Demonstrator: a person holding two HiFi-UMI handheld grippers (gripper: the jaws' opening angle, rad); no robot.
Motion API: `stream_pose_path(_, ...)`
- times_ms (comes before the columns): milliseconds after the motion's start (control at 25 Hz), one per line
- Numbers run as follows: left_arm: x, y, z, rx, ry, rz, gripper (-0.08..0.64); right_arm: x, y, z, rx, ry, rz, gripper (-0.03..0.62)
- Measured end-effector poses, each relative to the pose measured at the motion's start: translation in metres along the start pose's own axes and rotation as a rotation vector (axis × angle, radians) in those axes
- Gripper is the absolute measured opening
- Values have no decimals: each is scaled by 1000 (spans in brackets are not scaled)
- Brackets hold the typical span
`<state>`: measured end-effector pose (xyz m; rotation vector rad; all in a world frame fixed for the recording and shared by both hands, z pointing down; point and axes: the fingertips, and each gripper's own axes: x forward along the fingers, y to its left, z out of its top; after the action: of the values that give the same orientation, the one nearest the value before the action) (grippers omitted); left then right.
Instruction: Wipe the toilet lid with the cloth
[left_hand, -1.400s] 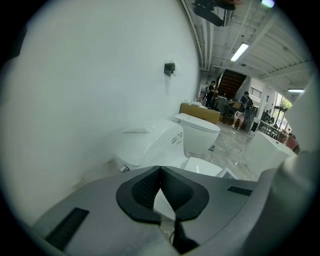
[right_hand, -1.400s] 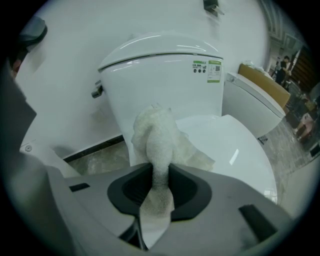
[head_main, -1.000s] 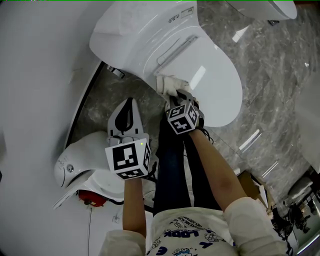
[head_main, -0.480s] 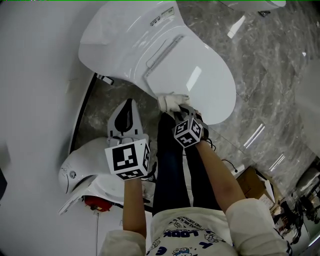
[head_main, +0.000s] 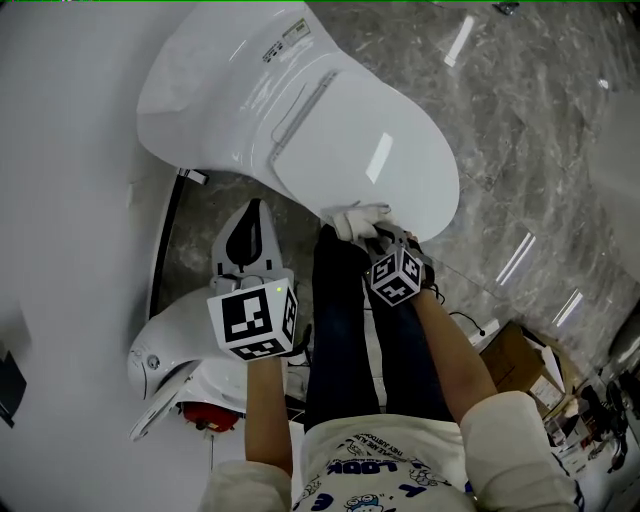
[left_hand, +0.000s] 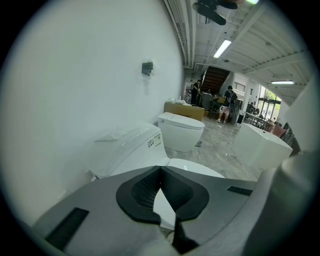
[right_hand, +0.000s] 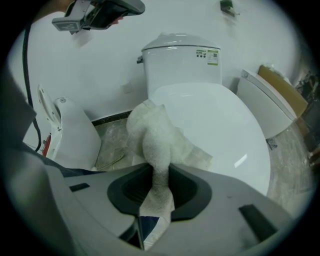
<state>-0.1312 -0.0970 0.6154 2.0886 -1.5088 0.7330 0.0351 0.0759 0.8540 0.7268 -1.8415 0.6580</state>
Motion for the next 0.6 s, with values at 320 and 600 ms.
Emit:
stream_pose_path(320, 8, -33, 6, 35, 4, -45, 3, -22, -34, -64, 101, 42, -55, 86)
stream_pose_path(600, 15, -54, 5, 60, 13, -75, 3, -40, -73, -122, 247, 86, -127, 86)
